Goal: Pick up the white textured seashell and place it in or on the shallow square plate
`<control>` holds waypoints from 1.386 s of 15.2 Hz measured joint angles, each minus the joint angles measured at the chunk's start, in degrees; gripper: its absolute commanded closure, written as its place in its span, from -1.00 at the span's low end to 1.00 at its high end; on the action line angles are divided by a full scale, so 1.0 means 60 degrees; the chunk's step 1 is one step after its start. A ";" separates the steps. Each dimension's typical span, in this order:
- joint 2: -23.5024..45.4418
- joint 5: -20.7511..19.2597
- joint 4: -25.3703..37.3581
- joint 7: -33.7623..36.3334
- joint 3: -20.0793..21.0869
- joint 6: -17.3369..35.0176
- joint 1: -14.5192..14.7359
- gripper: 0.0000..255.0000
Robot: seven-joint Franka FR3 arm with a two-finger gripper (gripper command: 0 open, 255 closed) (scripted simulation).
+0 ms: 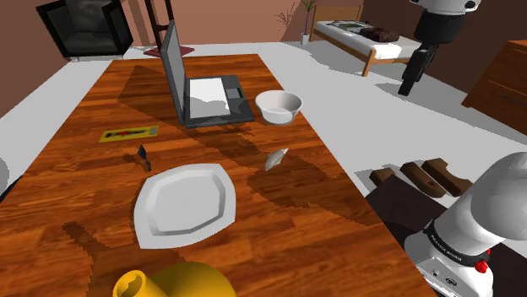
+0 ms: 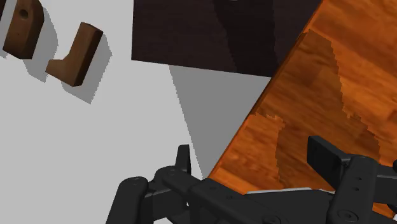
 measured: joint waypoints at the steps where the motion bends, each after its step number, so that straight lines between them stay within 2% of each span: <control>1: 0.0000 0.0000 0.0000 0.0000 0.0000 0.0000 0.0000 -1.00; 9: 0.1754 0.0025 -0.0223 -0.0645 0.0487 0.1859 0.0597 -1.00; 21: 0.5400 -0.0409 0.0608 -0.1484 0.1514 0.4469 0.1388 -1.00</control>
